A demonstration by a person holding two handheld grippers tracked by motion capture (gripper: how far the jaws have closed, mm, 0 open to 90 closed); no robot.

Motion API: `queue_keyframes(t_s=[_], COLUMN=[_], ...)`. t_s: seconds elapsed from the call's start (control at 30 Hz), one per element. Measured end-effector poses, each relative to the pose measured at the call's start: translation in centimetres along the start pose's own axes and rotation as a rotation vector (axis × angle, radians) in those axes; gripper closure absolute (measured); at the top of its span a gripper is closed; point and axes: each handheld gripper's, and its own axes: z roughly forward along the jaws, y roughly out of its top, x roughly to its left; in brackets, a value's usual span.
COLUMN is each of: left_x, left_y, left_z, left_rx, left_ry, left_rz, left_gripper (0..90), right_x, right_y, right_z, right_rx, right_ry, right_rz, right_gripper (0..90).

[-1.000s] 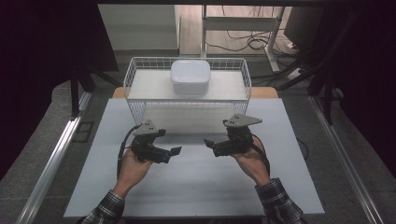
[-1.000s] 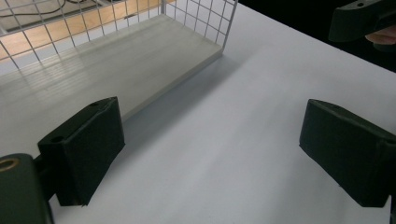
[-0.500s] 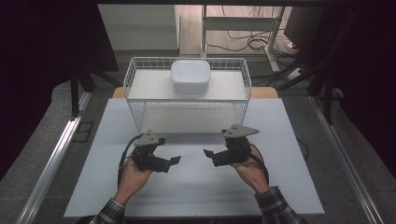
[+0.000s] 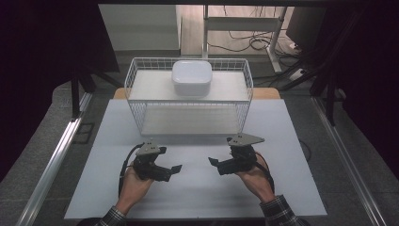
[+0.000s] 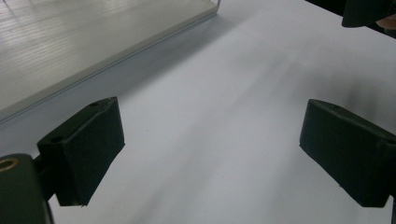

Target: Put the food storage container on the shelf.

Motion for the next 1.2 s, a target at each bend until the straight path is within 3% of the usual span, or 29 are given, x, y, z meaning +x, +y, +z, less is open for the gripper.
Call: queue_keyframes(t_s=[0.53,1.2], left_x=[0.2,0.3], left_y=[-3.2,-5.4], left_z=[-2.2,-4.8], left_rx=[0.011,0.017], left_ry=[0.032,0.095], left_rz=[-0.048,-0.062], left_gripper=[5.4,5.0], right_x=[-0.1,-0.7], right_y=[-1.7,-4.6], right_z=[-1.7,-4.9], right_rx=[0.014,0.023], right_ry=[-0.030,-0.083], right_rz=[0.017,0.045], right_gripper=[0.0,0.0])
